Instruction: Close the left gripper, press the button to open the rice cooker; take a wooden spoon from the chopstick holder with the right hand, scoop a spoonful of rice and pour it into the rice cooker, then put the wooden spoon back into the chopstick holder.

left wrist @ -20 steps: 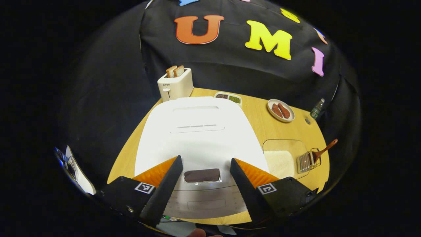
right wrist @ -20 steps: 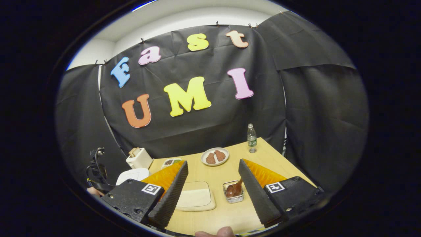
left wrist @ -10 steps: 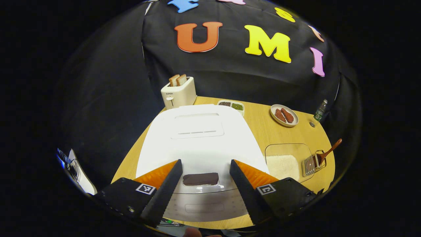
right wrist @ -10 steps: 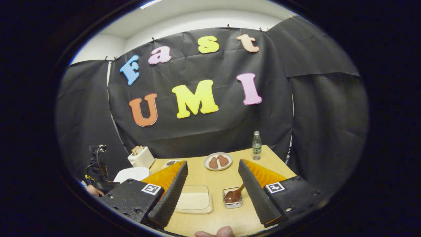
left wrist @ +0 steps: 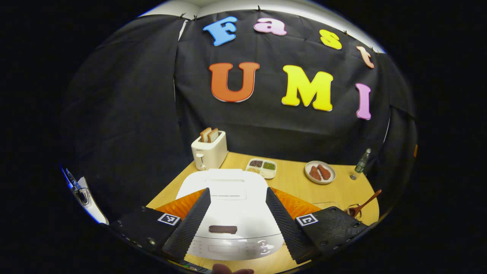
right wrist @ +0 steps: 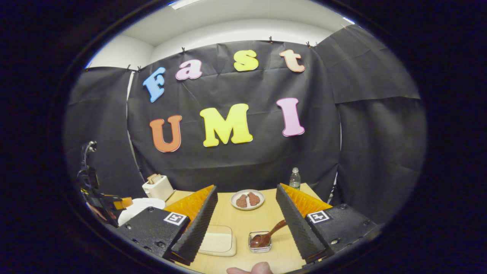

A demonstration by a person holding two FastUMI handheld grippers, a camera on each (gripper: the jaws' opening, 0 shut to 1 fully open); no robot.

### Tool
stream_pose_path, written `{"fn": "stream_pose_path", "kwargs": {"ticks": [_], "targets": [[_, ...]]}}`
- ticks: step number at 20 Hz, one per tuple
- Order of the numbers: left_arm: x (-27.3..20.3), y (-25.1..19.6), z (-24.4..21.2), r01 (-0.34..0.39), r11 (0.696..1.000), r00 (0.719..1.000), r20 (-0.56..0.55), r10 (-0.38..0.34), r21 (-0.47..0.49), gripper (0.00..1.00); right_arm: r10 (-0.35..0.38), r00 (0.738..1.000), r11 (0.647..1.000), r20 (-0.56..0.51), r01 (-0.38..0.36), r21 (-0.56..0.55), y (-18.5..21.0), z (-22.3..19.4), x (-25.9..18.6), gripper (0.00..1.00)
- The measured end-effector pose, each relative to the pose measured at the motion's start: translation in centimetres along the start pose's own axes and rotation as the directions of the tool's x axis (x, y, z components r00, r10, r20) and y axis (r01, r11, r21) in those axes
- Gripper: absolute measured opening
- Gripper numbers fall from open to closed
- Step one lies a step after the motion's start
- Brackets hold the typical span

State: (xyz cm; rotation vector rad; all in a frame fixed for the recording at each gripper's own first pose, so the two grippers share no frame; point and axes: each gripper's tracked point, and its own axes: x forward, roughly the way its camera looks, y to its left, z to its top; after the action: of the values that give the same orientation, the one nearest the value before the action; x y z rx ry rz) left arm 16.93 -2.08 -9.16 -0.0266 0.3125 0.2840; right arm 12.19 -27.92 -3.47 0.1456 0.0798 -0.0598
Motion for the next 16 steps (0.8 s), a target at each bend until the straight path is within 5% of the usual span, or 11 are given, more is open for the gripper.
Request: {"fn": "stream_pose_path", "kwargs": {"ticks": [1,6,16], "targets": [[-1.4,-0.3,1.4,0.016,1.000,0.999,0.041,-0.016,0.003,0.95,0.002,1.000,1.000,0.014,-0.002,-0.004,0.4,0.5,-0.6,0.94],[-10.4,-2.4,6.7,0.120,0.992,0.965,0.230,-0.123,0.030,0.95,0.018,0.996,1.000,0.086,-0.016,-0.021,4.0,2.5,-6.1,0.99],[-25.3,-1.5,3.3,0.229,0.972,0.928,0.290,-0.236,0.058,0.94,0.064,0.988,0.996,0.142,-0.055,-0.072,10.7,0.7,-20.5,1.00]]}}
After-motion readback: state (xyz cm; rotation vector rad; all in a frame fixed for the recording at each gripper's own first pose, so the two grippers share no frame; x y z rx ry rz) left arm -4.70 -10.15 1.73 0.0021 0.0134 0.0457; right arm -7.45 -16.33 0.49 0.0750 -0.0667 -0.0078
